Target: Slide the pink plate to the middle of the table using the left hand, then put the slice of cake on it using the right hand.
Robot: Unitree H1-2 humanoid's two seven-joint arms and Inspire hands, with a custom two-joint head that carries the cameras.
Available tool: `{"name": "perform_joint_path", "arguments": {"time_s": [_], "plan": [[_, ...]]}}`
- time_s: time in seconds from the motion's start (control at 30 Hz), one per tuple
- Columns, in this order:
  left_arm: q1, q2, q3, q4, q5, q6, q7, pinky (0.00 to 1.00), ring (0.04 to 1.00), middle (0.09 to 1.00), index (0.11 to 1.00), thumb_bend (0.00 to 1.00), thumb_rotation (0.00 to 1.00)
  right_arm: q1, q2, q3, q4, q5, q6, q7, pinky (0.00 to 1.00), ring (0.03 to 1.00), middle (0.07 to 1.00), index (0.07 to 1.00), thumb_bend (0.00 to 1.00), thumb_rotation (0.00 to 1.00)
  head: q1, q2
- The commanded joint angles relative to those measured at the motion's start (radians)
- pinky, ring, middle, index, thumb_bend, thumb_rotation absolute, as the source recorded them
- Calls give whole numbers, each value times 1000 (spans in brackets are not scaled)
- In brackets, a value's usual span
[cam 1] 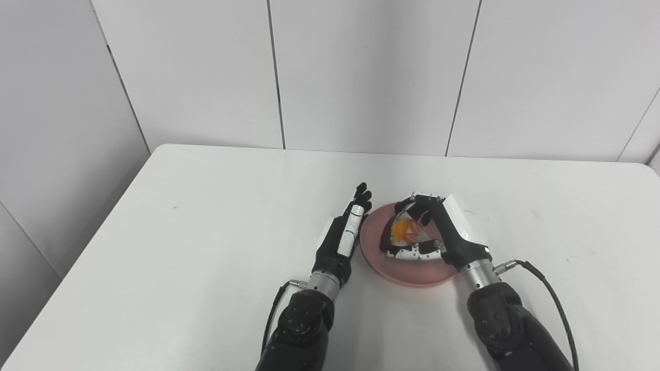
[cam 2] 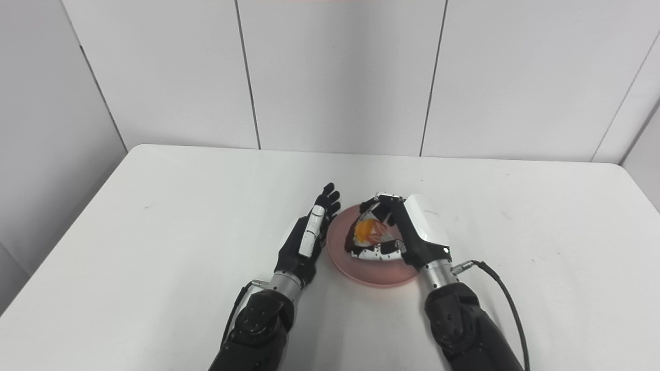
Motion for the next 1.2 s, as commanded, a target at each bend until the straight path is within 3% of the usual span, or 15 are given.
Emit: {"name": "perform_joint_path", "arguments": {"time_s": [0.0, 0.07, 0.13, 0.17, 0.23, 0.37, 0.57, 0.83, 1.0, 1.07, 1.17], "plan": [[19, 18, 3, 2, -2, -7, -8, 1000, 1000, 1000, 1000, 664, 1000, -62, -13, 7, -31, -4, -7, 21, 478, 552, 477, 521, 516, 0, 1, -1], [21, 21, 2, -4, -6, 1, -13, 1000, 1000, 1000, 1000, 669, 1000, -65, -24, 15, -48, -11, 35, 74, 535, 604, 482, 517, 517, 0, -2, -1], [21, 22, 2, -6, -8, 4, -15, 1000, 1000, 1000, 1000, 668, 1000, -66, -32, 18, -64, -9, 68, 122, 643, 719, 711, 503, 505, 118, -4, 0], [20, 22, 5, -5, -13, 4, -15, 1000, 1000, 1000, 1000, 668, 1000, -67, -38, 22, -77, -6, 92, 159, 660, 737, 743, 501, 503, 133, -5, 0], [17, 20, 10, -4, -25, 6, -17, 1000, 1000, 1000, 1000, 666, 1000, -68, -47, 25, -101, 2, 131, 222, 719, 818, 825, 770, 560, 380, -6, -1], [14, 20, 16, -10, -36, 16, -15, 1000, 1000, 1000, 1000, 661, 1000, -67, -55, 25, -126, 10, 166, 283, 746, 862, 868, 855, 617, 564, -8, -1], [13, 26, 24, -10, -45, 11, -19, 1000, 1000, 1000, 1000, 660, 1000, -71, -67, 34, -149, -1, 222, 348, 880, 907, 906, 897, 643, 679, -25, -3], [8, 28, 38, 6, -53, -7, -11, 1000, 1000, 1000, 1000, 662, 1000, -72, -73, 32, -149, 2, 197, 340, 963, 953, 962, 929, 652, 706, -42, -12], [2, 25, 45, 16, -49, -11, 2, 1000, 1000, 1000, 1000, 652, 1000, -61, -71, 11, -133, 15, 137, 272, 965, 976, 998, 959, 654, 715, -39, -16], [-1, 24, 46, 25, -47, -21, 5, 1000, 1000, 1000, 1000, 649, 1000, -53, -65, -6, -125, 37, 112, 239, 951, 990, 1000, 991, 656, 809, -38, -16], [-4, 23, 47, 33, -46, -32, 6, 1000, 1000, 1000, 1000, 643, 1000, -40, -52, -39, -118, 80, 80, 193, 931, 989, 1000, 999, 662, 825, -40, -17]]}}
